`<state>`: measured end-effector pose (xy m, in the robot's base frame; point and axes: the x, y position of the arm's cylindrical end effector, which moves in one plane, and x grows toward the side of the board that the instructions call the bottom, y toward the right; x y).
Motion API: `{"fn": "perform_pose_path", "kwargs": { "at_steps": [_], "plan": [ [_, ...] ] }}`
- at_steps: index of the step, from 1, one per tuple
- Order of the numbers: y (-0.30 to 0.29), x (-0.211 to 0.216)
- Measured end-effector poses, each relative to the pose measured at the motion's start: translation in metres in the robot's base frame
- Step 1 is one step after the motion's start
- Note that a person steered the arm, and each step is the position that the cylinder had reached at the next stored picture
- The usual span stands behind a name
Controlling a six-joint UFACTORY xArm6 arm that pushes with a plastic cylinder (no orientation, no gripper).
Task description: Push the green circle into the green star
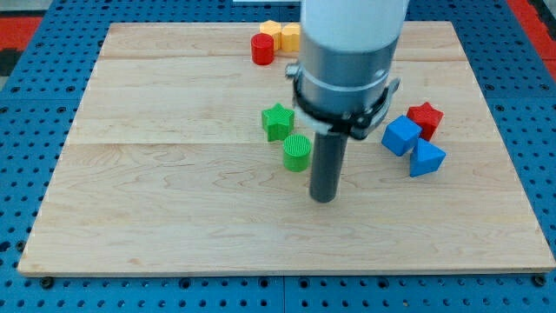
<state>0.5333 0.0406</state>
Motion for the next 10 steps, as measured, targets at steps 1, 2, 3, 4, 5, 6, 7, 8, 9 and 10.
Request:
{"fn": "perform_pose_path", "kwargs": {
  "at_steps": [1,2,3,4,5,6,7,8,9,10],
  "plan": [
    [0.026,-0.057],
    [-0.022,-0.105],
    [0.018,-0.058],
    [0.019,-0.052],
    [0.011,-0.015],
    [-0.009,-0.005],
    [-0.056,-0.063],
    [-0.041,-0.049],
    [-0.068,-0.038],
    [-0.141,-0.046]
  ]
}}
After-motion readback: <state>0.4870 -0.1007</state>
